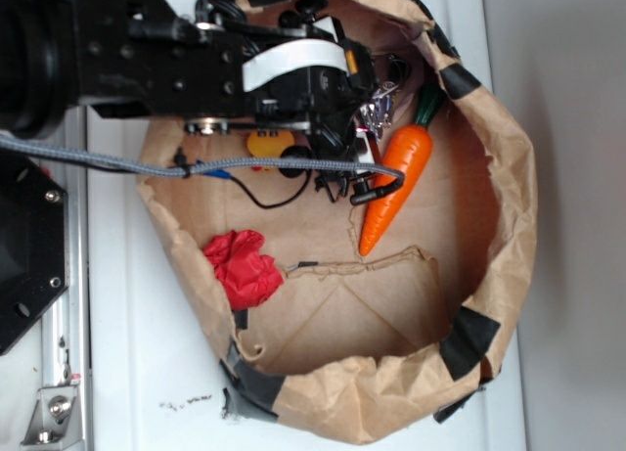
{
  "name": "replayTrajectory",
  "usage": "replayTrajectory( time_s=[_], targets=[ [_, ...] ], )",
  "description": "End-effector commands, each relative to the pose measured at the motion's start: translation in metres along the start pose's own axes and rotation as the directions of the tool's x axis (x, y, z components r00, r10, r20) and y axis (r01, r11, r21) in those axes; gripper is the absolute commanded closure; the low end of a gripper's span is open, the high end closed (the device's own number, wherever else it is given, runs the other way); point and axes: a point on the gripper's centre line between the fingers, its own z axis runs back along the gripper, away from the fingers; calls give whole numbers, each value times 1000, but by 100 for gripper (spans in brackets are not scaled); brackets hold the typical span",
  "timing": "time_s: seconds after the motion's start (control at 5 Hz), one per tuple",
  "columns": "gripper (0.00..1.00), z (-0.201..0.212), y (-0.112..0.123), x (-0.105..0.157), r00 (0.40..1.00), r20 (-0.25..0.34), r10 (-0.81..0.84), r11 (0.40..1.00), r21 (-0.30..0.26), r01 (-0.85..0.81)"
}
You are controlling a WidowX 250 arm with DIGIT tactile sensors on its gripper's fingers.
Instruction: Grab the silver keys.
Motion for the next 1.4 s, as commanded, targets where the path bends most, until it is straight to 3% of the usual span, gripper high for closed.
replayTrajectory(
  time_s=[0.0, 0.2, 1.2],
  targets=[
    [0, -21, -9, 25, 999, 51, -11, 999, 38, 9],
    [99, -28, -6, 30, 998, 61, 15, 998, 62, -19],
    [100, -12, -5, 25, 1000, 18, 9, 999, 41, -10]
  ],
)
